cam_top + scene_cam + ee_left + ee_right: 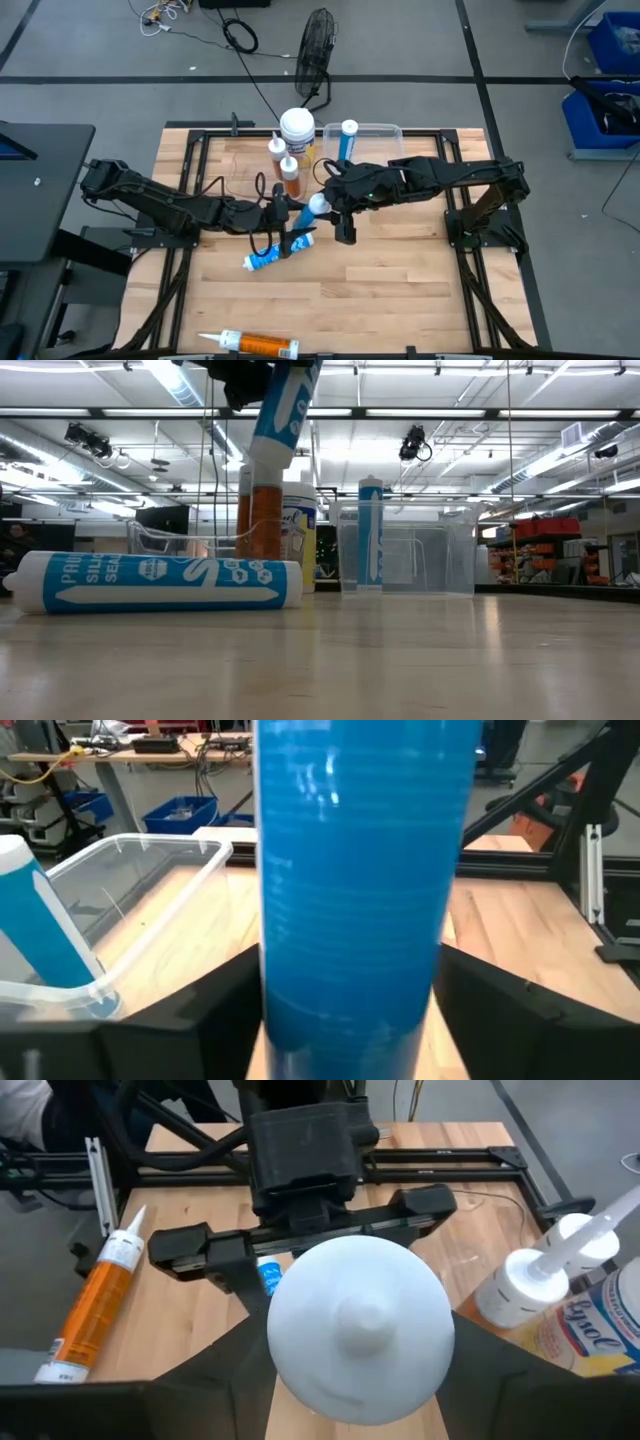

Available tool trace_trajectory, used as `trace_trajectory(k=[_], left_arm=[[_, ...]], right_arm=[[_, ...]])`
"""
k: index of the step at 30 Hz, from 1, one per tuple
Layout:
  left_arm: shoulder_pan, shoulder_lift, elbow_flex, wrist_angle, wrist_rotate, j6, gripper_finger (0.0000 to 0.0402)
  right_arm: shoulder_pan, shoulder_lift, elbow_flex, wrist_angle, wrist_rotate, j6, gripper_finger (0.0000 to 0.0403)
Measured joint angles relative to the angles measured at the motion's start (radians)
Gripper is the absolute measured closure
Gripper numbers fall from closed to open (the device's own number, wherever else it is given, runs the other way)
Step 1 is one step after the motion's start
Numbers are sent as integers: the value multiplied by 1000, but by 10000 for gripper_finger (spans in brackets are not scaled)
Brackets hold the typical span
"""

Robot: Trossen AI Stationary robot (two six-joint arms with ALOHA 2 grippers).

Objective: Pick & place silicon tubes, Sealant and Lysol wipes
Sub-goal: Put the bottom blue sealant into the right transparent bin

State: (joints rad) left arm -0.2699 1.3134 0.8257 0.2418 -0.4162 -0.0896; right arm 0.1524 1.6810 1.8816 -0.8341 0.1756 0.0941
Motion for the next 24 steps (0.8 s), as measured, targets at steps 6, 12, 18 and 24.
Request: trace_trajectory(k=[6, 12, 18, 24], left_arm=[[-1, -6, -1, -10, -9, 19, 63], [-2, -14, -2, -3, -24, -29, 45], [-4, -14, -1, -28, -90, -30, 44], [-4, -14, -1, -39, -168, -25, 44]], right_arm=[[-3, 0, 2, -27, 27, 23, 194], [-7, -11, 3, -64, 78, 34, 194], [-10, -35, 2, -92, 139, 53, 194], [-19, -64, 2, -186, 242, 119, 194]])
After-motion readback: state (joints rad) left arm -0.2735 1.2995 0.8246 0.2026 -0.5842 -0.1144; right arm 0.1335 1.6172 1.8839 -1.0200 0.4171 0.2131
